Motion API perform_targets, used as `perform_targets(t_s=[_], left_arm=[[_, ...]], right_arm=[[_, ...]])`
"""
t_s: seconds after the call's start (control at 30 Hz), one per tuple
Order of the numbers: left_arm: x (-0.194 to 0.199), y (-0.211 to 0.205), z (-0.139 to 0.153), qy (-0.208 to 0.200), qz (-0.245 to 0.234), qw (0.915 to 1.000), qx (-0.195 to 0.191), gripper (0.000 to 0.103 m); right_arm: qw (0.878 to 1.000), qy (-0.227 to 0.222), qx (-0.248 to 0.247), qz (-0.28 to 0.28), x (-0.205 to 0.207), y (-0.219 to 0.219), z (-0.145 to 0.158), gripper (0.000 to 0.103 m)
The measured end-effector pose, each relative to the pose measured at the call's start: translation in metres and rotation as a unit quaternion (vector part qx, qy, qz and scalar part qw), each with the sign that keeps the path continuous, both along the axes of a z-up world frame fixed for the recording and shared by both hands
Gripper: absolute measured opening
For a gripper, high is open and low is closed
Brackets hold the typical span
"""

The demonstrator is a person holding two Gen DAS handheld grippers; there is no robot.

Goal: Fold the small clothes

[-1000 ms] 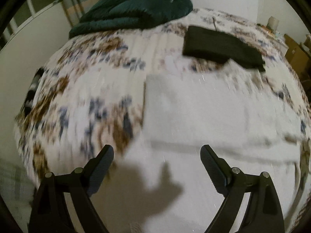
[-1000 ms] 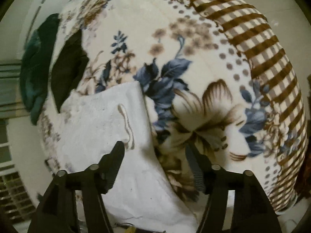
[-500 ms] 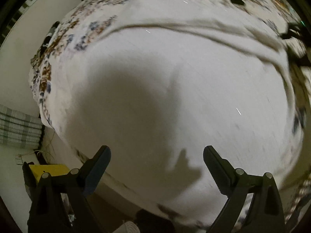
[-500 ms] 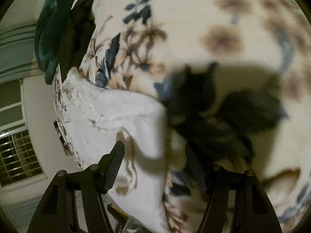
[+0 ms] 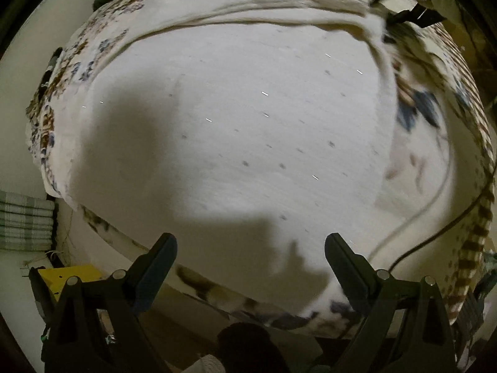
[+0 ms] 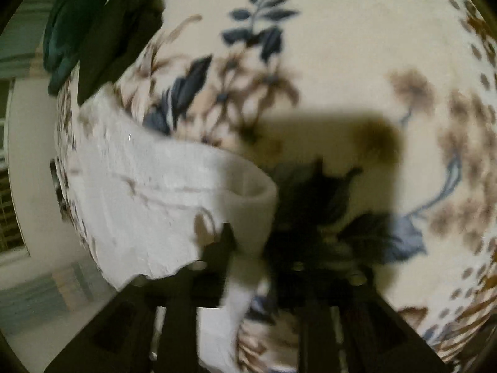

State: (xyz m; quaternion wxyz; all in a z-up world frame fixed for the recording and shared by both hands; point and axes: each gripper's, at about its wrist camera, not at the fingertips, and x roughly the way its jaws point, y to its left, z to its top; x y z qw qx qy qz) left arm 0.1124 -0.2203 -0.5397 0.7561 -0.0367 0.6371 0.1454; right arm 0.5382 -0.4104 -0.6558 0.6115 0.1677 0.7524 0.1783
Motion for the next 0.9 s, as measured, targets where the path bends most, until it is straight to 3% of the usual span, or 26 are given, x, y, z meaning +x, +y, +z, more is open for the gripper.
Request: perform_targets(t_s=[0.03, 0.07, 0.2, 0.37, 0.43, 0.47, 0.5, 0.57, 0.8, 0.9], left_arm=[[-0.002, -0.007, -0.004, 0.004, -0.006, 0.9999, -0.008, 0.097], [-0.005, -0.015, -0.007, 0.007, -0.008, 0.9998, -0.014, 0.097], [-0.008, -0.039, -0.032, 0.027, -0.023, 0.999, -0.029, 0.097], [0.004, -0.058, -0.071, 0.045, -0.038, 0.9982, 0.007, 0.094], [0.008, -0.058, -0.073, 0.033, -0.038, 0.9987, 0.01, 0.08], [0.009, -0.058, -0.072, 0.026, -0.035, 0.999, 0.007, 0.065], [0.01, -0.057, -0.069, 0.018, -0.033, 0.9993, 0.006, 0.038], [0.012, -0.057, -0.063, 0.017, -0.032, 0.9992, 0.015, 0.013], [0.011, -0.034, -0.044, -0.006, 0.021, 0.9996, -0.018, 0.007], [0.007, -0.027, -0.036, -0.011, 0.035, 0.9988, -0.031, 0.007]], right_arm=[[1.0, 0.0, -0.001, 0.004, -0.005, -0.006, 0.004, 0.062], [1.0, -0.002, -0.002, 0.009, -0.011, -0.015, 0.009, 0.066], [1.0, 0.012, 0.003, 0.013, -0.038, -0.055, 0.015, 0.066], [0.999, 0.017, 0.045, -0.007, -0.052, -0.073, 0.002, 0.066], [0.997, 0.012, 0.068, -0.017, -0.049, -0.066, -0.004, 0.066], [0.997, 0.006, 0.073, -0.018, -0.047, -0.062, -0.006, 0.066], [0.997, 0.002, 0.08, -0.02, -0.043, -0.052, -0.009, 0.066], [0.996, -0.005, 0.089, -0.025, -0.038, -0.04, -0.016, 0.066], [0.994, 0.005, 0.095, -0.062, -0.026, -0.015, -0.029, 0.065], [0.994, -0.002, 0.095, -0.059, -0.025, -0.01, -0.025, 0.037]])
